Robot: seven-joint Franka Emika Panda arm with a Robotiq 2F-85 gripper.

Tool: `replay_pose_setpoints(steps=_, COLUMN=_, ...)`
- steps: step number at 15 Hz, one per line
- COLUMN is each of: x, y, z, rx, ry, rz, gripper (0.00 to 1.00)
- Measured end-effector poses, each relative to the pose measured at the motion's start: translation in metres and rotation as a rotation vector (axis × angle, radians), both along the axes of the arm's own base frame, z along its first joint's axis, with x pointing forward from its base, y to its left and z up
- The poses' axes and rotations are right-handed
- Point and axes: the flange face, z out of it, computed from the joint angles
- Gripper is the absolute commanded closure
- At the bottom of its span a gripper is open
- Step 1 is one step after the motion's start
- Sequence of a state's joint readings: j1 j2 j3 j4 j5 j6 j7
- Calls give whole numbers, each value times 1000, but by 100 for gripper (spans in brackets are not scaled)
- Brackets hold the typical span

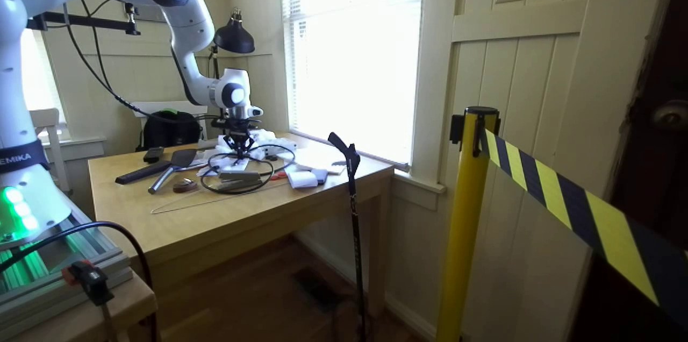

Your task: Stretch out the HDMI cable on the table

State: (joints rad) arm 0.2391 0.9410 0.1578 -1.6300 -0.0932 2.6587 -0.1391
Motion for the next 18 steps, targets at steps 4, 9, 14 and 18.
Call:
replay_pose_setpoints(steps=4, x=12, y=-2, z=31, rx=20, ry=-70, rz=-16, gripper=98)
replay_pose_setpoints(steps=9, x=43, y=-63, z=130, rx=35, ry=-317, rz=-173, gripper=98)
replay_pose_setpoints(steps=14, x=49, y=-147, z=192, rx=134, ry=-504, rz=-380, gripper=98)
replay_pose_setpoints(steps=18, x=39, y=-178, z=201, rx=237, ry=-594, rz=-483, gripper=92)
